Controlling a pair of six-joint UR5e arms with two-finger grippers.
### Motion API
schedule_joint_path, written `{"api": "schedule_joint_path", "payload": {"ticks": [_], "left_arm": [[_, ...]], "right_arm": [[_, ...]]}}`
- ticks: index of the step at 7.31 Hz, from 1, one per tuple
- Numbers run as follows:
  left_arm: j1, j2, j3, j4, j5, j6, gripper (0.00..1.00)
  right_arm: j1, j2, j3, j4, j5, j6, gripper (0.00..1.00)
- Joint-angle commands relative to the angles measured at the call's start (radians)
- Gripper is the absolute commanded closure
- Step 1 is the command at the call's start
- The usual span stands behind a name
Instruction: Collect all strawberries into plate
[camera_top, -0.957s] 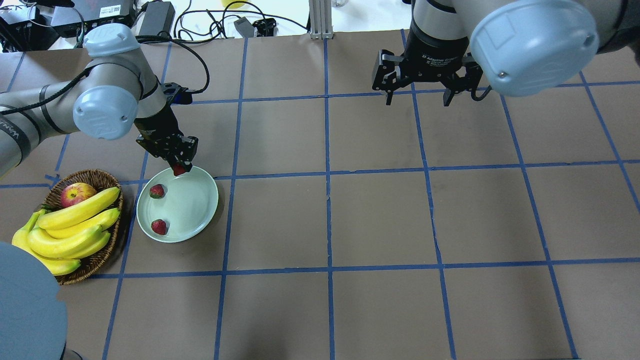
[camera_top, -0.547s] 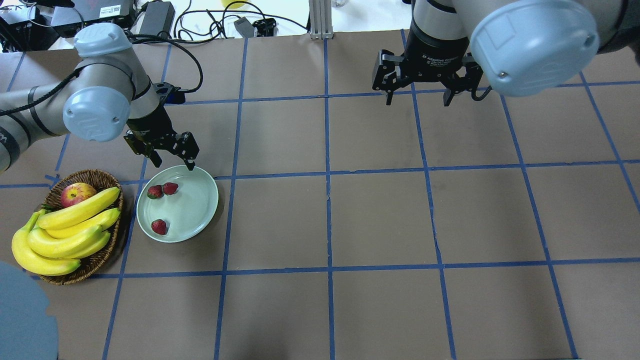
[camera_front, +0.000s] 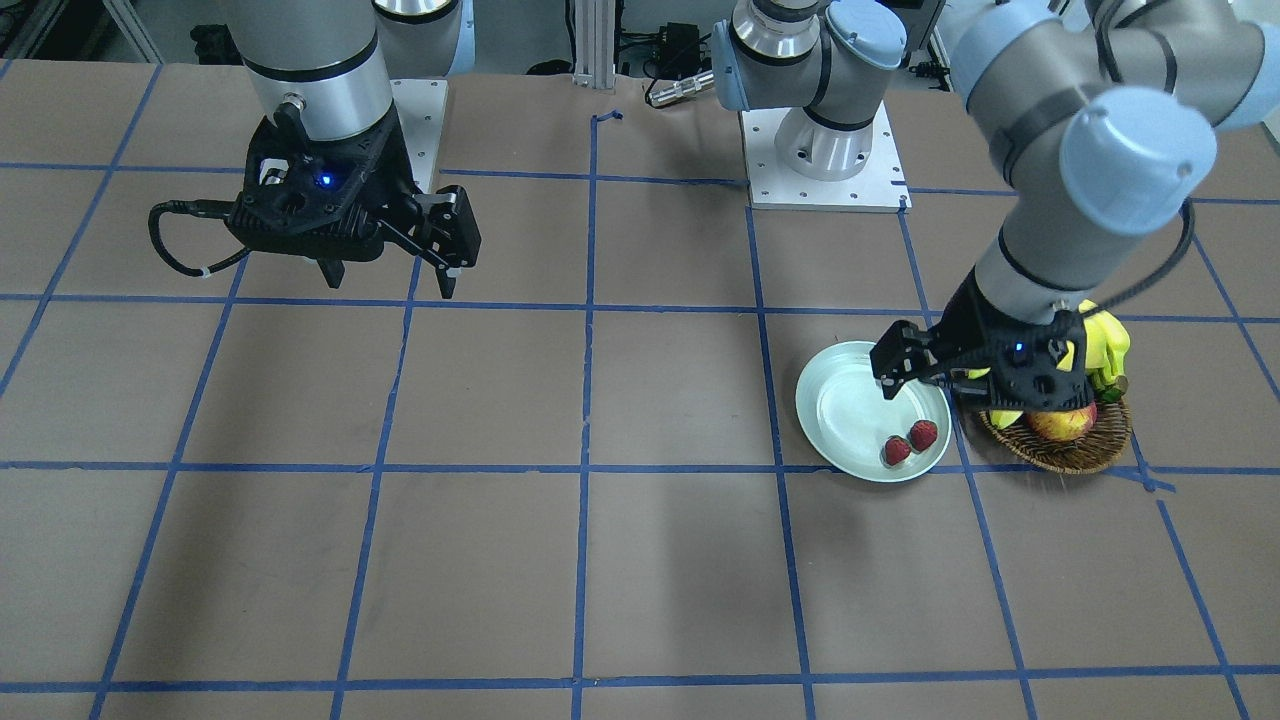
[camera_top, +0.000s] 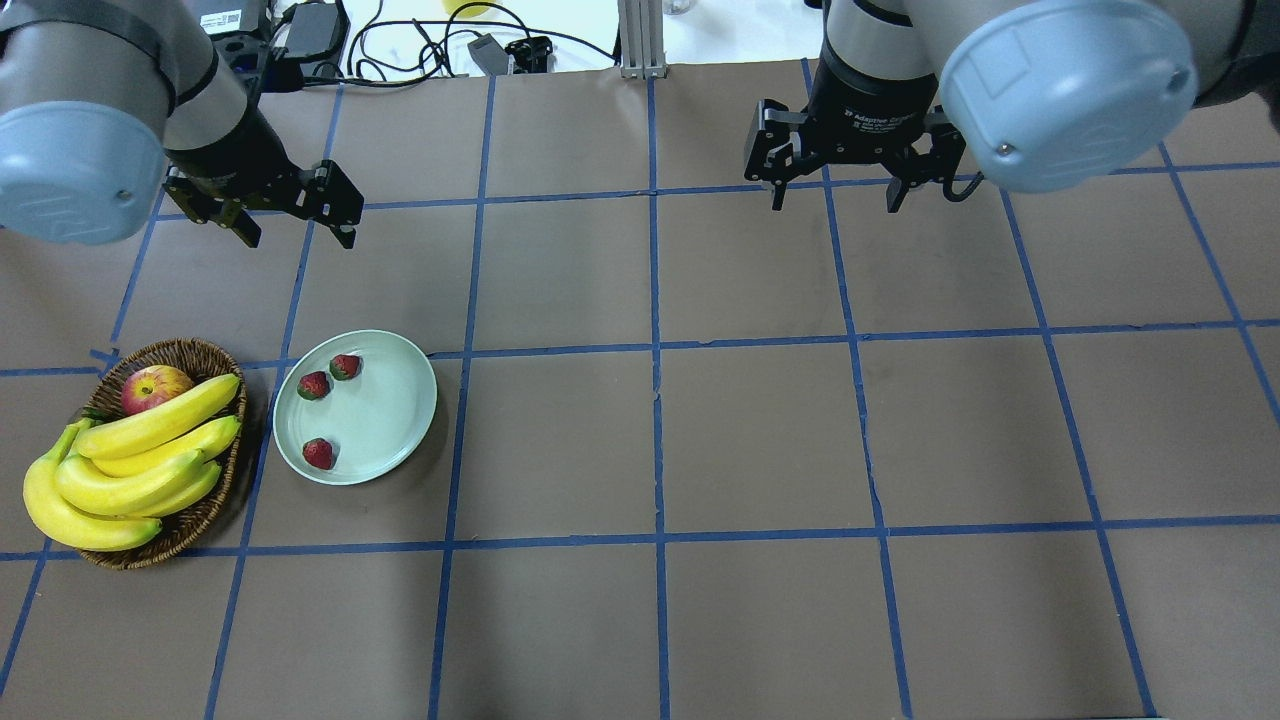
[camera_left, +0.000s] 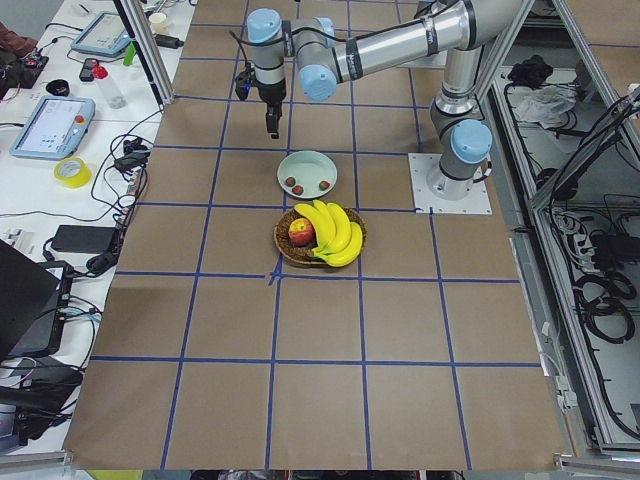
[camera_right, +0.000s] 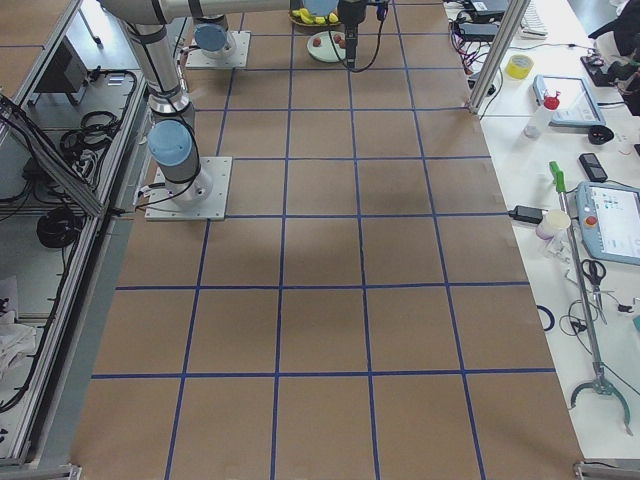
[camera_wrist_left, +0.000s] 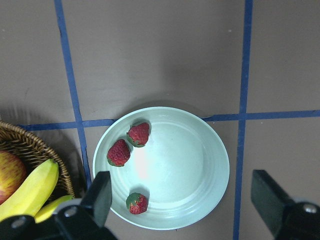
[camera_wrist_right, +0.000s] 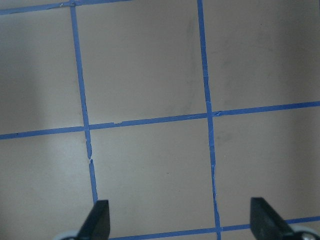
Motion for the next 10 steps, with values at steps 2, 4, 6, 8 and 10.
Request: {"api": "schedule_joint_path", "payload": {"ticks": [2, 4, 6, 8, 10], "left_arm": [[-0.084, 0.093, -0.005, -0.102, -0.001, -0.182, 0.00], [-0.093, 0.119, 0.044, -0.202, -0.003, -0.182, 0.00], [-0.081, 0.124, 0.054, -0.278, 0.003, -0.177, 0.00], [-0.076, 0.123, 0.034, -0.280, -0.015, -0.183, 0.00], [-0.075, 0.124, 0.023, -0.272, -0.016, -0.192, 0.00]], "right_arm": [[-0.003, 0.002, 0.000, 0.000, -0.002, -0.006, 0.00], [-0.003, 0.000, -0.001, 0.000, -0.002, -0.006, 0.00], [-0.003, 0.000, -0.001, 0.000, -0.002, -0.006, 0.00], [-0.003, 0.000, -0.001, 0.000, -0.002, -0.006, 0.00], [-0.003, 0.000, -0.001, 0.000, -0.002, -0.006, 0.00]]}}
